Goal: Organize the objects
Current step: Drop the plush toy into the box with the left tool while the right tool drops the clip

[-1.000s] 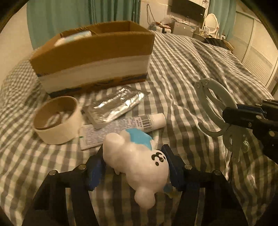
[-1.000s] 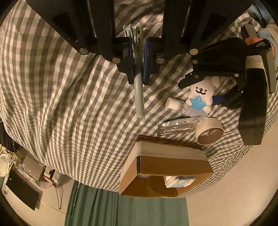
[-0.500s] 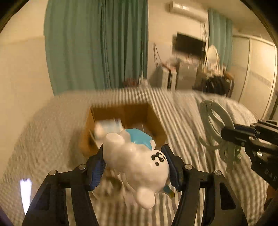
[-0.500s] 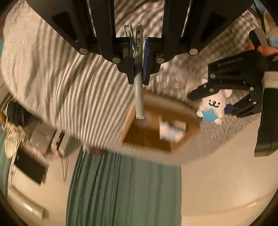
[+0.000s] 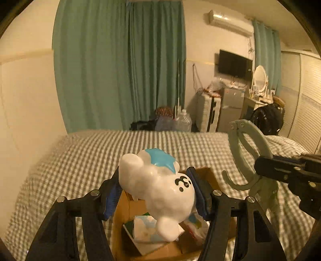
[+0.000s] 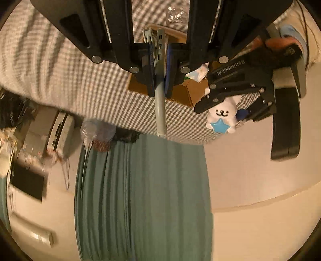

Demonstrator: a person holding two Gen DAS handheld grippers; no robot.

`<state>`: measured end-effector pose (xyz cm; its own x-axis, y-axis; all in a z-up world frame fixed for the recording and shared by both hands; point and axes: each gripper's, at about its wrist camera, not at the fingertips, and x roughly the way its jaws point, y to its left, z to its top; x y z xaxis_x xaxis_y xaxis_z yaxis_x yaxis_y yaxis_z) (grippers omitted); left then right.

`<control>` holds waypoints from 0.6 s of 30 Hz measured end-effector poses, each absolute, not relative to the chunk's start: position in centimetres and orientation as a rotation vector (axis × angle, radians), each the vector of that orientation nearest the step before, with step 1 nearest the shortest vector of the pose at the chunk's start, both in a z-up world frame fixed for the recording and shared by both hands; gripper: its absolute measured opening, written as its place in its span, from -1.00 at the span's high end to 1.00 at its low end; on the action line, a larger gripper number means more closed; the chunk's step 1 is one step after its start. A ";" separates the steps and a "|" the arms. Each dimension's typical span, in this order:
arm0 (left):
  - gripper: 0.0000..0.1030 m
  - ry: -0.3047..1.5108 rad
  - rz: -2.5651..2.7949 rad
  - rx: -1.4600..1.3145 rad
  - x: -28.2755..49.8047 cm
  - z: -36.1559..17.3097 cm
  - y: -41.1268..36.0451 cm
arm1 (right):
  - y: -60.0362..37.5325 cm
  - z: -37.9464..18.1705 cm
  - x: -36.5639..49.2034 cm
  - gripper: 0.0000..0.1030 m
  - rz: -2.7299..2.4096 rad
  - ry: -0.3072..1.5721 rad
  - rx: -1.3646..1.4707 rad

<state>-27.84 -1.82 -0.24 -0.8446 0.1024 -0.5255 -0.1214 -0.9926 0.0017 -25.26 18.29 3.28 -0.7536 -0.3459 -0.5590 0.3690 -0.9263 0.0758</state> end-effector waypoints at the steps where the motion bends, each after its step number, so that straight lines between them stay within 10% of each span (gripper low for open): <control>1: -0.24 0.041 2.902 -0.855 -28.9 -1.4 -2.0 | 18.4 2.1 -26.8 0.83 -2.608 0.000 0.865; 12: -0.26 0.007 2.792 -1.080 -33.2 -8.9 -2.2 | 17.2 -7.5 -34.0 0.82 -2.485 -0.138 1.111; 15: -0.79 0.014 2.834 -1.066 -32.0 -7.7 -1.9 | 18.4 -6.2 -32.9 0.77 -2.526 -0.171 1.067; 18: -0.98 0.022 2.900 -0.970 -29.5 -5.0 -1.3 | 20.0 -3.3 -30.4 0.03 -2.589 -0.186 0.965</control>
